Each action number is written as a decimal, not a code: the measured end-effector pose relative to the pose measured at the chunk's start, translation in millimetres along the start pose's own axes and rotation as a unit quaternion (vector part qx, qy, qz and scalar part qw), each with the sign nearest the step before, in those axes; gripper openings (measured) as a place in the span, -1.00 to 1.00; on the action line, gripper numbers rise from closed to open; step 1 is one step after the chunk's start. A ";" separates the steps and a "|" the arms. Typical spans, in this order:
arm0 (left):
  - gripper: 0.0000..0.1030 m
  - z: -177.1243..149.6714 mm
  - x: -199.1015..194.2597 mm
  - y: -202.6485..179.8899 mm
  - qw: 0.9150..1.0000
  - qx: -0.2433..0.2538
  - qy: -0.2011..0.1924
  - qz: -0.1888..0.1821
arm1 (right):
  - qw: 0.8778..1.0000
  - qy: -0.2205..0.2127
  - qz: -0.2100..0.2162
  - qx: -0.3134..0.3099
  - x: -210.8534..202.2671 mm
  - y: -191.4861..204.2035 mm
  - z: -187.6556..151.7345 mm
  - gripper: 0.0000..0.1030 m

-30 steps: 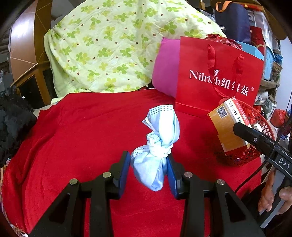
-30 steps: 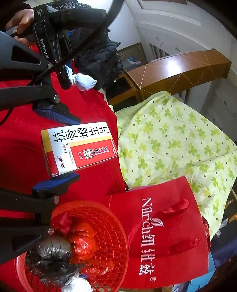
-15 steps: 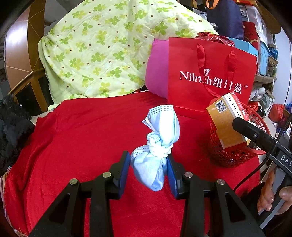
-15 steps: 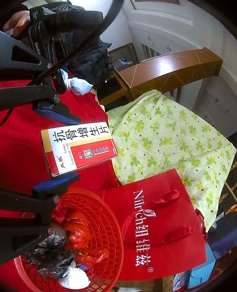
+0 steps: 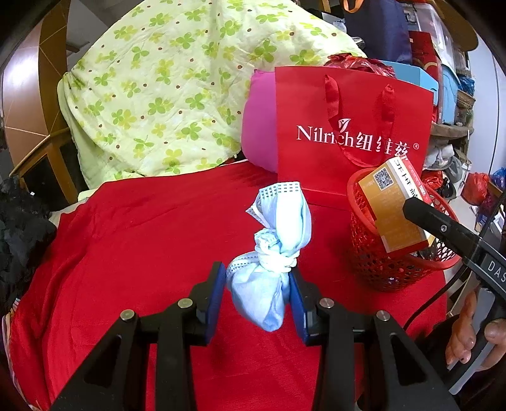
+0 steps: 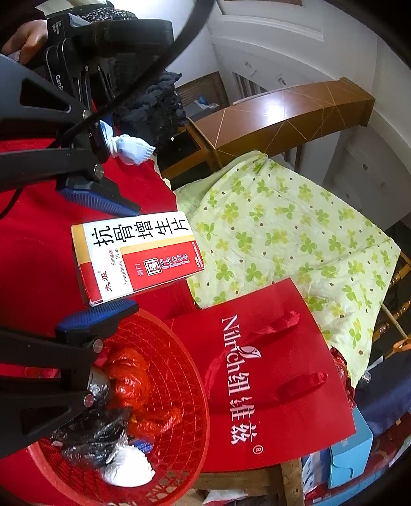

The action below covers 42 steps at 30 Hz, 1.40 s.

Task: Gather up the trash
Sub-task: 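Lower the tissue with left tool while right tool lowers the box into basket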

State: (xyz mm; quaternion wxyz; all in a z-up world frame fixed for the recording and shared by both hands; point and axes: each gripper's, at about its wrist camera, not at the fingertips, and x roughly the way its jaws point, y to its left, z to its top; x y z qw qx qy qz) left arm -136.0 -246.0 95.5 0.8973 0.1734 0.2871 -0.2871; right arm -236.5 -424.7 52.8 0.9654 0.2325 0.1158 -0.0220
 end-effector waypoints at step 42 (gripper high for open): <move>-0.20 26.2 12.3 -68.2 0.998 0.050 -0.011 -0.037 | 0.996 -0.055 -0.039 0.051 -52.6 -51.8 8.3 0.11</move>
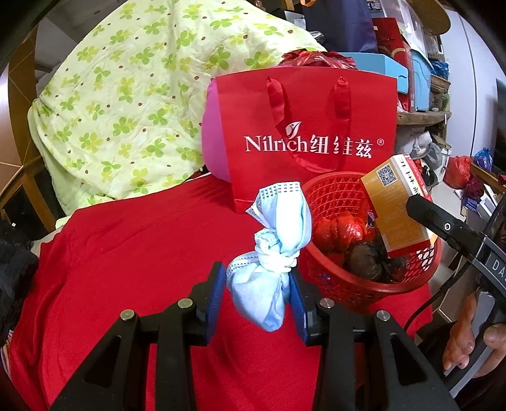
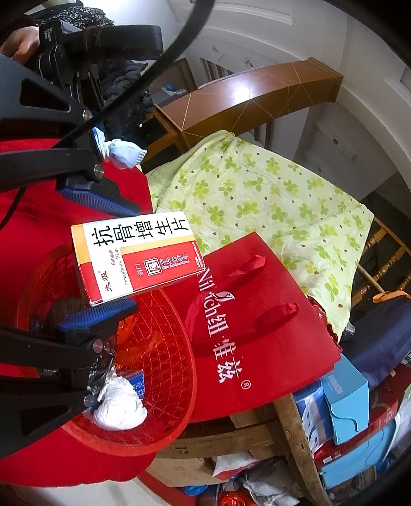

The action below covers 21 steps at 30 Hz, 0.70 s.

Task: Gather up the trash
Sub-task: 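Lower the tissue with left tool while right tool lowers the box into basket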

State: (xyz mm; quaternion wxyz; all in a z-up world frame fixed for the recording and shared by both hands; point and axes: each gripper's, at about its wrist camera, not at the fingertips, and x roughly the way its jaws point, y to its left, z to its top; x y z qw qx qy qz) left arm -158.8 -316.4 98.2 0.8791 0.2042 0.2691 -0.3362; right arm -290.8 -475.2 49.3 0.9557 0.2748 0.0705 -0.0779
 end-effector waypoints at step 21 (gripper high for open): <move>-0.20 21.6 19.4 -26.2 0.999 0.021 -0.013 -0.036 | 0.999 -0.026 -0.026 0.034 -9.3 -19.0 7.8 0.11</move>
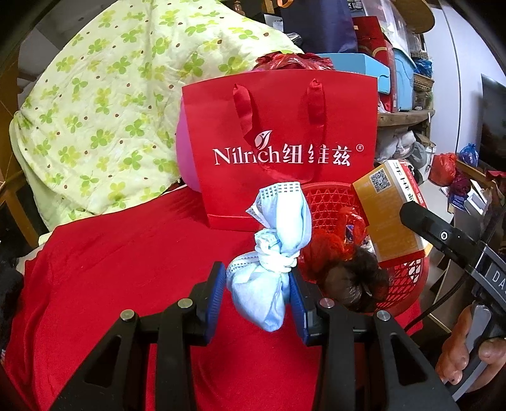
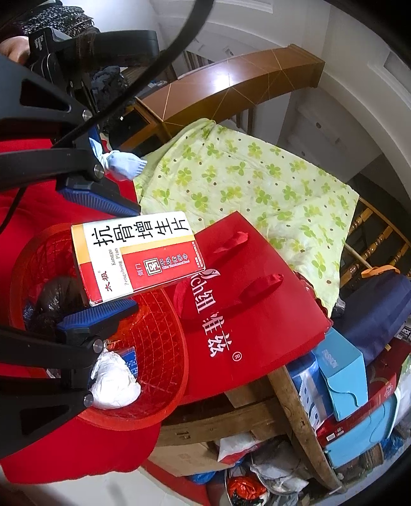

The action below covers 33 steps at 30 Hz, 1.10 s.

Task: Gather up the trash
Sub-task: 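Lower the tissue with left tool while right tool lowers the box into basket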

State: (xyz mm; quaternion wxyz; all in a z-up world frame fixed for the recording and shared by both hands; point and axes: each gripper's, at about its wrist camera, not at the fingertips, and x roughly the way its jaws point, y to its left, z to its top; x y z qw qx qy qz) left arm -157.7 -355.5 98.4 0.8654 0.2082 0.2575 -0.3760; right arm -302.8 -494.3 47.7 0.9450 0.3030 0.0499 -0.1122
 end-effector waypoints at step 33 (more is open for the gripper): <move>-0.20 12.2 20.6 -39.5 0.999 0.019 -0.007 -0.046 | 0.995 -0.029 -0.026 0.087 -16.0 -41.5 9.0 0.12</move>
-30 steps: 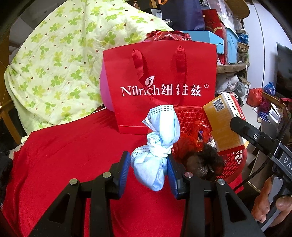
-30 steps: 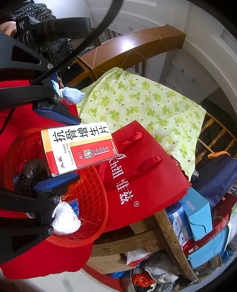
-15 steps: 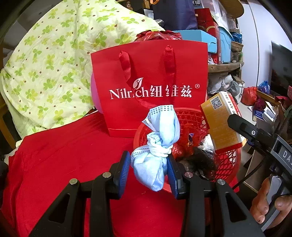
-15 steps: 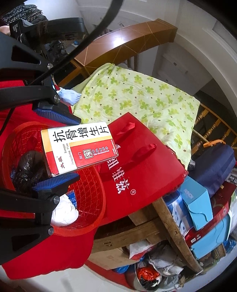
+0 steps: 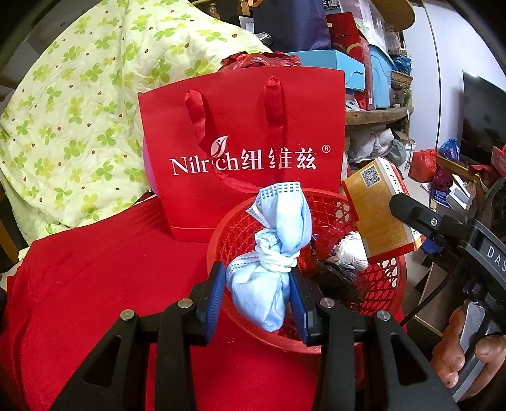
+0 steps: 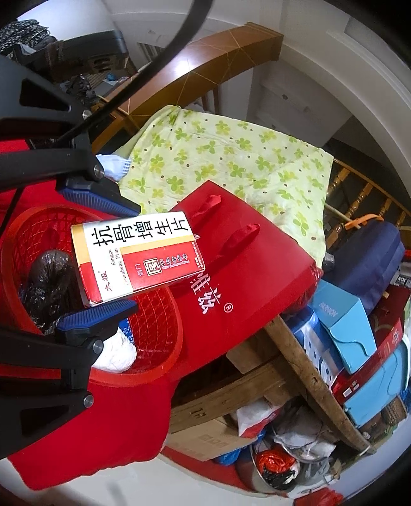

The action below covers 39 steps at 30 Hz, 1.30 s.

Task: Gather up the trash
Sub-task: 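Lower the tissue with left tool while right tool lowers the box into basket, then open left tool over the red basket while right tool releases the box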

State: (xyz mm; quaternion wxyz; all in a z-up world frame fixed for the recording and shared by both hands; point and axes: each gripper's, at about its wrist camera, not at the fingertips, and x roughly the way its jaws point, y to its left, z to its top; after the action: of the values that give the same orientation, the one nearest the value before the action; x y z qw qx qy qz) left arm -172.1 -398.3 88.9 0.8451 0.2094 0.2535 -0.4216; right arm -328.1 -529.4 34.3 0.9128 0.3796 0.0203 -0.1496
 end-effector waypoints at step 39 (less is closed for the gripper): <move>0.04 -6.1 54.7 -16.1 0.999 -0.004 0.031 -0.030 | 0.997 0.024 -0.036 0.056 17.7 -21.3 1.2 0.15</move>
State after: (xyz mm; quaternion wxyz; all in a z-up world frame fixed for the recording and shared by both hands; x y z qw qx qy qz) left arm -158.6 -437.0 48.8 0.8244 0.2114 0.2877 -0.4392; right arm -317.4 -549.1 17.9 0.8831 0.4329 0.0478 -0.1745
